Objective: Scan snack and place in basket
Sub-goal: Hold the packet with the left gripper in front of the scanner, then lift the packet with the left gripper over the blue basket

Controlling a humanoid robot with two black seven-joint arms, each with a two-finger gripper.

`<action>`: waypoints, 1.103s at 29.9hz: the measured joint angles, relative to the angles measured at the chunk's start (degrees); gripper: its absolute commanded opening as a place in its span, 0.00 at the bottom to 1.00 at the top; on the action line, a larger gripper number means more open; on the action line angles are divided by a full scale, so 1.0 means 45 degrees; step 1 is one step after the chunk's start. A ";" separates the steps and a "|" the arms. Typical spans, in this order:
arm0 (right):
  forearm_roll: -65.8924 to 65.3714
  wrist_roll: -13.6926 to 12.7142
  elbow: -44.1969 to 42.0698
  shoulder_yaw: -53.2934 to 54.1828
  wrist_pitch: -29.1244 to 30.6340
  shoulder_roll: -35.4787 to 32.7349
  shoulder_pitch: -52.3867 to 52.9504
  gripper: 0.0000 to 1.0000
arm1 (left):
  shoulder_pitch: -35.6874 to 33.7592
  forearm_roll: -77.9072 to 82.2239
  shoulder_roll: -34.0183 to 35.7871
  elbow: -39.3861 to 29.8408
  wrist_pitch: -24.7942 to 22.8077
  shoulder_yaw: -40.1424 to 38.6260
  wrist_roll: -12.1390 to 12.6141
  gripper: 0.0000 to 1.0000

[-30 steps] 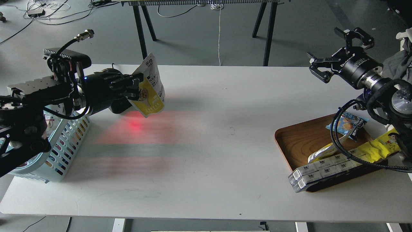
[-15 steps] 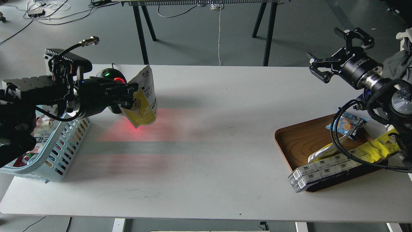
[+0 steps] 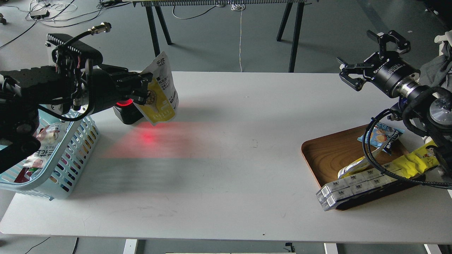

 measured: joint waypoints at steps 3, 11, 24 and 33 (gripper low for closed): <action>0.0000 0.0000 0.0000 0.0001 0.0000 0.0000 -0.0002 0.95 | -0.0007 0.0325 -0.0008 0.0000 0.0000 0.0003 0.0009 0.01; 0.0000 0.0000 -0.0019 0.0018 0.0004 0.0000 -0.0002 0.95 | -0.0007 0.0668 -0.0016 0.0001 0.0000 0.0250 0.0024 0.01; 0.0000 0.0000 -0.0020 0.0021 0.0004 0.0000 -0.0001 0.95 | -0.0578 0.1028 0.0139 -0.0021 0.0000 0.0856 -0.0138 0.01; 0.0001 0.0000 -0.0038 0.0017 0.0004 0.0001 0.0000 0.95 | -0.0990 0.1028 0.1117 -0.0020 0.0000 0.0150 -0.1130 0.01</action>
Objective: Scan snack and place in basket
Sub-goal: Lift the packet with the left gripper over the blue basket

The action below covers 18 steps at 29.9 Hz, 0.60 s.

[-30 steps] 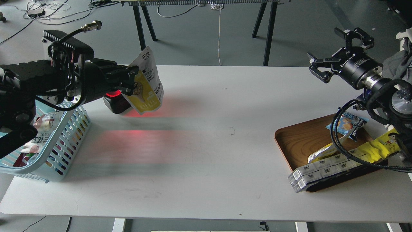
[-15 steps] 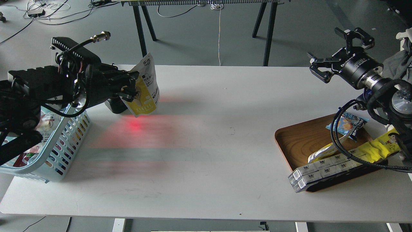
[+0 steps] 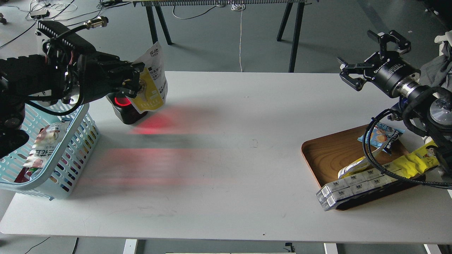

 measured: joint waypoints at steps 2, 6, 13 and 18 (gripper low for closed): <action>0.0000 0.0000 0.0000 -0.0021 0.0000 0.0000 0.0000 0.95 | -0.0027 -0.0001 0.0162 0.0000 0.0000 -0.0443 -0.0223 0.01; 0.0000 0.0000 0.0013 -0.0033 0.0000 0.0000 0.0006 0.95 | -0.0028 -0.0015 0.0501 0.0000 0.0000 -0.1589 -0.0691 0.01; -0.0065 0.0000 0.0019 -0.0036 0.0000 -0.0033 0.0016 0.95 | 0.0006 -0.0089 0.2131 0.0023 0.0000 -0.2774 -0.2013 0.00; -0.0241 0.0000 0.0020 -0.0036 0.0000 -0.0039 0.0016 0.95 | 0.0065 -0.0273 0.3786 0.0145 0.0000 -0.2805 -0.3073 0.01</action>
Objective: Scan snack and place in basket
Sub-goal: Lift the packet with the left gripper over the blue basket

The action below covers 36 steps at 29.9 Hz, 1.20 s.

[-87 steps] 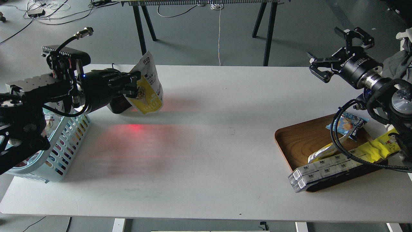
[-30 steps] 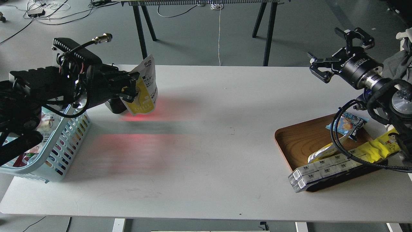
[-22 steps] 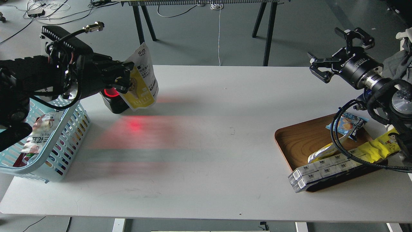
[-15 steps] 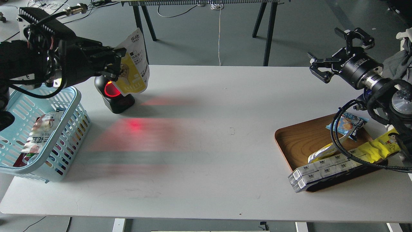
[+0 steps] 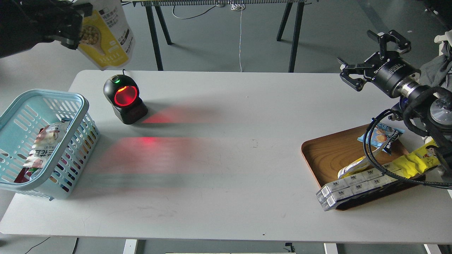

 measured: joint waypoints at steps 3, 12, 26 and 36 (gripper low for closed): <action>-0.0015 0.0000 0.0000 0.0002 0.0000 0.0000 0.0000 0.95 | 0.0071 -0.0654 0.0825 0.0184 0.0000 0.0092 -0.0342 0.00; -0.0050 0.0000 0.0000 0.0002 0.0000 0.0025 0.0000 0.95 | 0.0109 -0.1312 0.2864 0.1615 0.1944 0.2448 -0.1623 0.01; -0.0366 0.0000 -0.0001 -0.0021 0.0000 0.0054 0.0001 0.95 | 0.0109 -0.2239 0.4612 0.2213 0.6821 0.7706 -0.2467 0.01; -0.0384 0.0000 -0.0002 -0.0021 -0.0006 0.0059 0.0003 0.95 | 0.0109 -0.2345 0.4700 0.2749 0.8596 0.9741 -0.2508 0.01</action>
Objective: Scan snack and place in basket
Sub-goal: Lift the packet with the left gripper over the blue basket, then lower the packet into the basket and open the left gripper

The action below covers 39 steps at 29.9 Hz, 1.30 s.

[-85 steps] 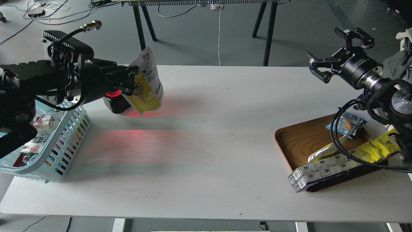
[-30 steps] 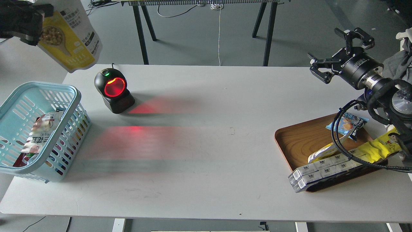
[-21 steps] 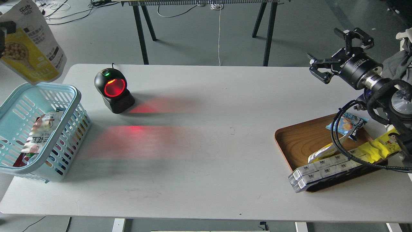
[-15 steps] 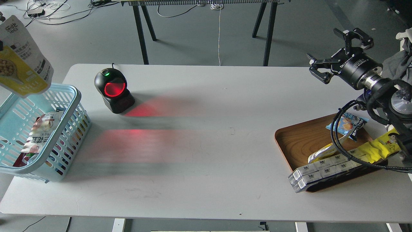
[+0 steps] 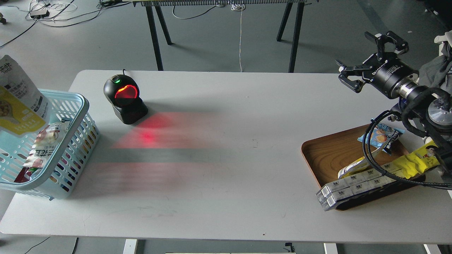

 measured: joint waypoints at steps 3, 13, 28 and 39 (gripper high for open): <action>0.0000 0.0000 -0.0002 0.0001 0.0000 0.0000 -0.0010 0.95 | 0.0000 -0.0043 -0.0053 0.0223 0.0226 0.0362 -0.0132 0.01; 0.0000 0.0000 -0.0021 0.0001 0.0006 0.0024 -0.0056 0.95 | 0.0000 -0.0205 -0.0067 0.0305 0.1301 0.1988 -0.0250 0.01; 0.0000 0.0000 -0.0021 -0.0020 0.0006 0.0059 -0.0072 0.95 | 0.0019 -0.0216 -0.0292 0.0580 0.2412 0.3877 -0.0218 0.01; 0.0000 0.0000 0.0001 -0.0020 0.0006 0.0078 -0.0061 0.95 | 0.0020 -0.0216 -0.0491 0.0603 0.2939 0.4398 -0.0220 0.38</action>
